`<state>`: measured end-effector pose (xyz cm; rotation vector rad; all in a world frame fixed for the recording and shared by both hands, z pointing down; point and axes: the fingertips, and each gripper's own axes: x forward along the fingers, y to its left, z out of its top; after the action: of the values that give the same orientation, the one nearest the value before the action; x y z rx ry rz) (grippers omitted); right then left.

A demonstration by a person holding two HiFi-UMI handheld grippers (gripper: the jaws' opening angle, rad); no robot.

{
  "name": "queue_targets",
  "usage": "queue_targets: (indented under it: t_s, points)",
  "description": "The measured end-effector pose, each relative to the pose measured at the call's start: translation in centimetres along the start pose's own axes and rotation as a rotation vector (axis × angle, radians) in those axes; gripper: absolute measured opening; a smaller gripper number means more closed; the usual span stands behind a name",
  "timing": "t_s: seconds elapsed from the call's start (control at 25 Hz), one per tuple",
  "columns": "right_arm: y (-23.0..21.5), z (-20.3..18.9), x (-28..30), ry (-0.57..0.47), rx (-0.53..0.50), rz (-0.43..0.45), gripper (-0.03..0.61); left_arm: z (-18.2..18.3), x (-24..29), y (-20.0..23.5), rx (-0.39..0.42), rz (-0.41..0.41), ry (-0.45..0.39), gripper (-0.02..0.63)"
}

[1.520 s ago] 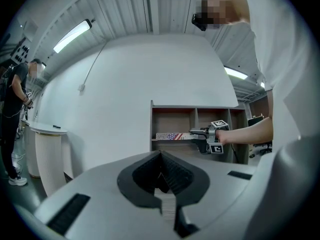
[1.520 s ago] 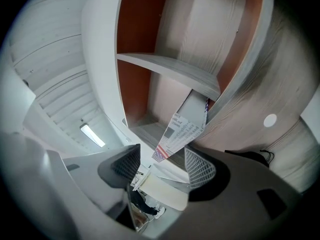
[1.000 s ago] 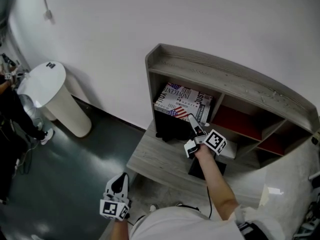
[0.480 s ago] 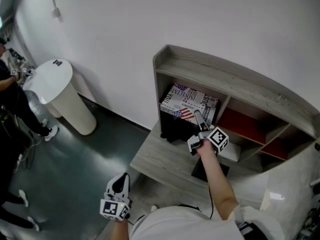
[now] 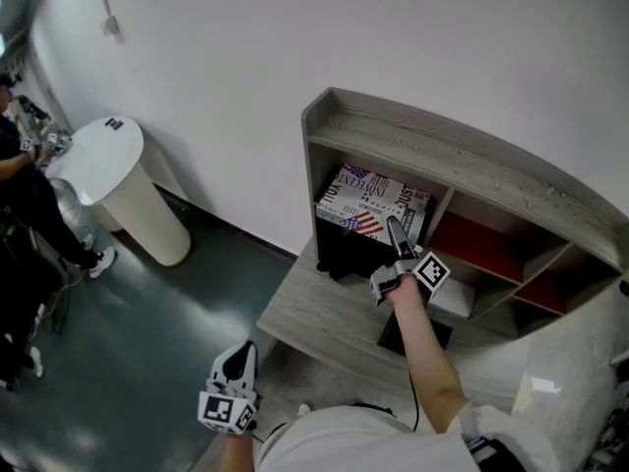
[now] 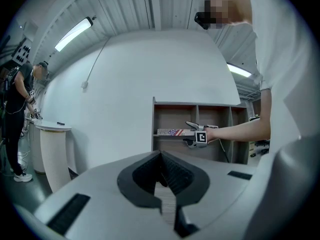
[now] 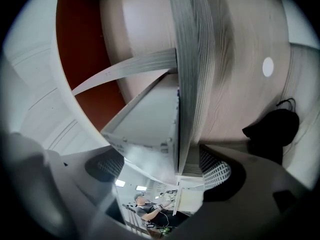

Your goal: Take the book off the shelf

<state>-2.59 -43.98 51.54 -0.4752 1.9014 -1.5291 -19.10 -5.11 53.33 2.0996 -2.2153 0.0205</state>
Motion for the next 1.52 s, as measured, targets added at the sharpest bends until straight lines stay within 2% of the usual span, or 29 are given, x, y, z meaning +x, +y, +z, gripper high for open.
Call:
queue_targets:
  t_s: [0.28,0.32,0.4,0.68,1.52]
  points:
    - [-0.1,0.3,0.0,-0.013,0.019,0.006,0.463,-0.2,0.5,-0.1,-0.011,-0.014,0.003,0.017]
    - [-0.1,0.3,-0.1,-0.018,0.017,0.006,0.441,-0.2,0.5,-0.1,-0.014,-0.016,0.003,0.017]
    - [-0.1,0.4,-0.2,-0.035,0.010,-0.001,0.345,-0.3,0.4,0.1,-0.018,-0.016,0.005,0.017]
    - [-0.5,0.4,-0.5,-0.050,-0.001,-0.022,0.290,-0.4,0.3,0.8,-0.039,-0.014,-0.002,0.017]
    - [-0.6,0.2,-1.0,-0.031,-0.002,-0.008,0.267,-0.4,0.5,1.1,-0.062,-0.020,-0.001,0.017]
